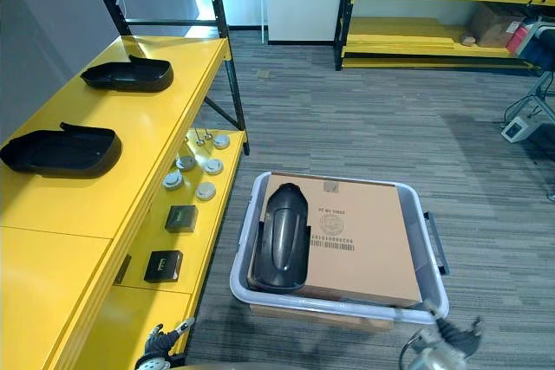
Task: Walk over and take plastic housings, then place them on the shelf
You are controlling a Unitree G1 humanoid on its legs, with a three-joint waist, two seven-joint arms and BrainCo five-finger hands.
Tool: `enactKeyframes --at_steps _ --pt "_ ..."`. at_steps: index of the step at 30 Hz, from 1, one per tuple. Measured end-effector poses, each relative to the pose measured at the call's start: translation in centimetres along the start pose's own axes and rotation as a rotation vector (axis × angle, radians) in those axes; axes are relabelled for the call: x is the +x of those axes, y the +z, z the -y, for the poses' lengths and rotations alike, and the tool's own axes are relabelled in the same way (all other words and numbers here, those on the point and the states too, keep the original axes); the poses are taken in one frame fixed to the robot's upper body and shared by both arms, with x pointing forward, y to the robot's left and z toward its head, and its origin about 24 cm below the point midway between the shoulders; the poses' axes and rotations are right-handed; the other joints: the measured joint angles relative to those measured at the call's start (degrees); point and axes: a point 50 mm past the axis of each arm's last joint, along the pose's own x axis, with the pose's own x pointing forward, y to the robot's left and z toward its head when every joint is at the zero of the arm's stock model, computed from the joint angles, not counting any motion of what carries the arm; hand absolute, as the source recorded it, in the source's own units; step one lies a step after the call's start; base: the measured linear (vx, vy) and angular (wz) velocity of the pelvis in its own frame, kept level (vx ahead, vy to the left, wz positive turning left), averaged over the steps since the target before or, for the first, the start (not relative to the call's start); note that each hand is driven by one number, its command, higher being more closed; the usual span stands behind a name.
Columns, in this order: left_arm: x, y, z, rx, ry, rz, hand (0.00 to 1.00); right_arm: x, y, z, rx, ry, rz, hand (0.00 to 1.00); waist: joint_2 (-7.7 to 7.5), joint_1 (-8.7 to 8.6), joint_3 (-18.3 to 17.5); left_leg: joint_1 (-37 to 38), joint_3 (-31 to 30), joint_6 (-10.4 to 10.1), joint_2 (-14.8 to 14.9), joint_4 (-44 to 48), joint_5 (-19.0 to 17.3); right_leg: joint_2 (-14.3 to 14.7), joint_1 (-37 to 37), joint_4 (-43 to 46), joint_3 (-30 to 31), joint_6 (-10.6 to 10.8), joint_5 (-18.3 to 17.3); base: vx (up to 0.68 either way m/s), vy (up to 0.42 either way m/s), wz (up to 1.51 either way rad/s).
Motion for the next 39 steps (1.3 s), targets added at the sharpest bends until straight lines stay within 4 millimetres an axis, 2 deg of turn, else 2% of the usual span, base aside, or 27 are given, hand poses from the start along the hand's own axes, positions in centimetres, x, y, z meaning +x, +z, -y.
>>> enactKeyframes --at_steps 1,3,4,5,6,7,8,10,12,15,18,19,20,22,25,30,34,39 --pt "0.0 0.1 -0.2 -0.001 0.004 0.01 0.0 -0.2 1.6 -1.3 0.008 0.063 0.073 0.0 -0.04 -0.03 0.0 0.86 0.08 0.12 0.65 0.05 0.07 0.61 -0.54 3.1 -0.1 0.0 0.0 0.09 -0.055 0.07" --pt "-0.1 0.4 0.0 0.001 -0.003 0.021 0.0 -0.5 2.6 -2.2 0.022 0.12 0.119 0.0 0.45 -0.01 0.02 1.26 -0.14 0.59 1.69 0.22 0.37 1.44 -4.09 10.31 0.06 0.03 -0.15 0.06 -0.054 -0.03" --pt "-0.2 0.2 0.2 0.006 -0.009 0.019 0.0 -1.0 3.2 -3.3 0.026 0.188 0.154 0.0 1.01 0.0 0.05 0.76 -0.73 0.62 2.04 0.83 0.39 1.19 -6.56 11.38 -0.55 -0.24 -3.62 0.09 -0.119 0.0" --pt "0.0 0.1 -0.2 0.022 -0.005 0.019 0.0 -1.8 3.8 -4.7 0.019 0.27 0.19 0.0 -0.24 -0.02 -0.51 0.22 -0.98 0.56 1.28 1.43 0.34 -0.15 -6.44 3.44 -0.99 -0.03 -2.51 0.08 -0.135 0.17" --pt "0.1 0.0 -0.6 0.044 -0.001 0.015 0.0 -2.4 4.1 -5.9 0.014 0.339 0.218 0.0 -1.77 -0.52 -0.59 -0.39 -1.62 -0.04 0.64 2.38 -0.17 -1.29 -5.91 0.76 -1.32 -0.76 -1.42 0.12 -0.153 0.26" --pt "0.3 0.2 -0.5 0.061 -0.006 0.017 0.0 -2.6 4.1 -6.4 -0.006 0.382 0.229 0.0 -1.83 -0.24 -0.66 -0.56 -2.2 -0.21 1.14 2.89 -0.28 -0.83 -4.81 -0.6 -1.98 -1.36 -0.86 0.1 -0.129 0.27" --pt "0.3 0.4 -0.3 0.078 -0.015 0.025 0.0 -2.7 4.0 -7.2 -0.032 0.435 0.235 0.0 -1.25 -0.14 -0.19 -0.78 -2.93 -0.21 1.41 3.88 -0.27 -0.55 -4.1 -1.02 -2.39 -1.48 -0.52 0.09 -0.134 0.27" --pt "0.3 0.1 -0.2 0.081 -0.02 0.015 0.0 -2.5 3.4 -8.4 -0.079 0.499 0.228 0.0 -0.89 -0.24 0.43 -2.2 -4.23 -0.27 1.13 6.53 -0.31 -0.83 -3.3 -1.02 -3.13 -1.48 -0.51 0.05 -0.08 0.23" --pt "0.3 -0.1 -0.1 0.095 -0.026 0.021 0.0 -2.0 2.2 -9.5 -0.161 0.554 0.204 0.0 1.15 -0.31 0.34 -1.28 -5.89 -1.09 0.96 3.69 -0.76 -0.48 -3.13 -1.14 -4.45 -1.47 -0.52 0.03 -0.001 0.29" --pt "0.4 0.3 -0.3 0.127 -0.024 0.042 0.0 -1.9 0.0 -10.2 -0.288 0.604 0.139 0.0 1.64 0.05 0.47 -2.22 -7.62 -1.13 0.9 3.7 -0.67 -0.85 -3.19 -1.72 -6.12 -1.27 -0.4 0.04 0.034 0.4" --pt "0.6 0.5 -0.9 0.136 -0.01 0.048 0.0 -2.9 -1.4 -11.5 -0.367 0.67 0.098 0.0 0.93 0.18 0.92 -5.63 -8.54 -1.16 0.24 10.23 -0.45 -1.3 -2.63 -1.82 -6.77 -1.25 1.42 0.04 0.053 0.34" --pt "0.9 0.9 -1.5 0.148 0.003 0.061 0.0 -3.1 -1.8 -12.2 -0.373 0.68 0.084 0.0 -1.15 0.23 2.06 -7.83 -9.26 -1.46 -1.98 10.1 -2.44 -3.16 -1.75 -2.29 -6.63 -1.25 1.52 0.03 0.07 0.38" --pt "0.7 0.8 -1.2 0.152 -0.006 0.056 0.0 -2.8 -1.9 -12.6 -0.396 0.683 0.088 0.0 0.39 -0.26 1.58 -6.61 -10.79 -0.65 -2.49 -0.89 4.95 -2.64 -1.9 -2.41 -7.48 -0.45 2.07 0.05 0.095 0.32" --pt "0.7 0.7 -1.1 0.156 -0.011 0.059 0.0 -2.8 -2.6 -13.1 -0.44 0.697 0.062 0.0 0.78 0.43 1.58 -6.1 -10.67 0.5 -2.52 -2.96 5.49 -2.86 -2.11 -2.42 -7.71 -0.07 2.03 0.07 0.072 0.2" --pt "1.0 0.6 -2.4 0.188 0.016 0.053 0.0 -3.9 -3.4 -14.5 -0.472 0.754 0.043 0.0 -1.06 1.67 2.5 -6.36 -10.85 0.52 -3.01 -2.45 5.5 -3.7 -2.01 -2.7 -7.65 0.75 2.63 0.05 0.055 0.08" --pt "1.0 0.1 -2.5 0.223 0.018 0.04 0.0 -4.0 -4.1 -16.1 -0.551 0.791 0.034 0.0 -1.23 1.66 2.62 -6.98 -12.42 0.52 -3.01 -2.41 5.5 -3.4 -2.01 -3.44 -8.17 0.44 3.18 0.02 0.018 0.13" --pt "1.0 0.2 -2.4 0.23 0.018 0.045 0.0 -4.0 -5.1 -16.2 -0.644 0.796 0.004 0.0 -0.89 1.54 3.3 -8.6 -13.51 0.7 -2.98 -2.46 5.91 -3.1 -2.05 -4.95 -10.11 0.42 3.21 0.0 -0.026 0.16" --pt "1.1 0.8 -2.2 0.237 0.018 0.051 0.0 -4.5 -6.1 -16.1 -0.706 0.784 -0.039 0.0 -0.89 1.48 4.43 -9.67 -14.96 0.16 -2.98 -5.69 10.2 -2.85 -3.01 -6.28 -11.28 0.15 4.08 -0.05 -0.025 0.17"
